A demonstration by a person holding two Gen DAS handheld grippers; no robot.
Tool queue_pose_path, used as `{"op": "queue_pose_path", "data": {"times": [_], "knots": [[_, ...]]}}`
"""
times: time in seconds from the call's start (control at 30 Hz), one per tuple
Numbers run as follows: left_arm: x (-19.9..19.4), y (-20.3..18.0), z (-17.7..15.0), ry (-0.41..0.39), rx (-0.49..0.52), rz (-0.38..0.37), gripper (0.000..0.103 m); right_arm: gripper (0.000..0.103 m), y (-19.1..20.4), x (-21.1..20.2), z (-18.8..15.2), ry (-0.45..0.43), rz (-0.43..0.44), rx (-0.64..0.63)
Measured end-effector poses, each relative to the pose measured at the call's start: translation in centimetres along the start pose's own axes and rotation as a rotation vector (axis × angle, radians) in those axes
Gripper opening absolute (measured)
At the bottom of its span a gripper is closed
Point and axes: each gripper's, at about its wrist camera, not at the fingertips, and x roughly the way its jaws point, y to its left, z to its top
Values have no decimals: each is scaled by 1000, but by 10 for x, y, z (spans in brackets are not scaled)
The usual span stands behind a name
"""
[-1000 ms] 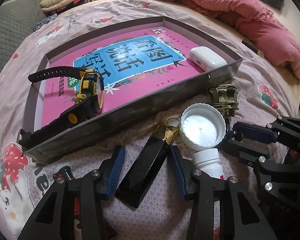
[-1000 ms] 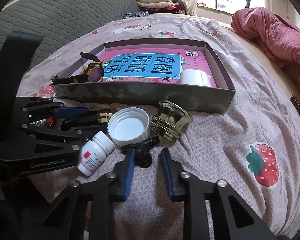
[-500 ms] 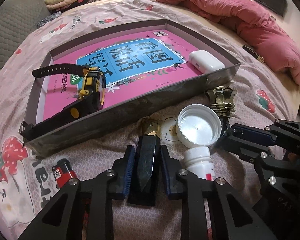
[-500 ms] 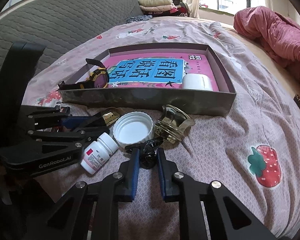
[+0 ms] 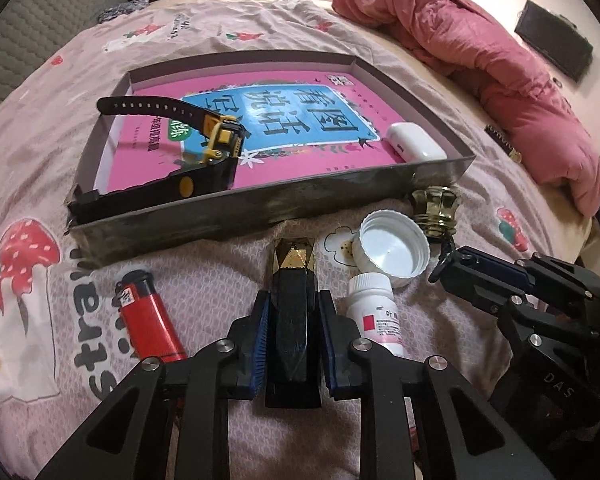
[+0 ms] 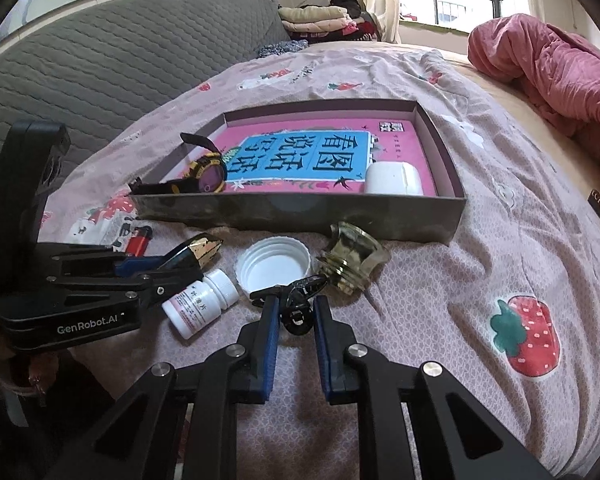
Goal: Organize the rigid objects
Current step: 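Close left tool on the black case while right tool closes on the black clip, then lift and carry the black case over the box with left tool while right tool carries the clip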
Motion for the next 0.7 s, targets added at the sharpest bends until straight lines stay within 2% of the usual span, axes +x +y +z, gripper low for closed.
{"op": "queue_pose_path", "data": {"times": [0.3,0.7], "knots": [[-9,4,-2,-21,-22,0,23,17,-3,-3,0,-7,18,19],[-26,-1,-2,-52,-38,-11,23,17,7,-15,4,-50,10,-22]]}}
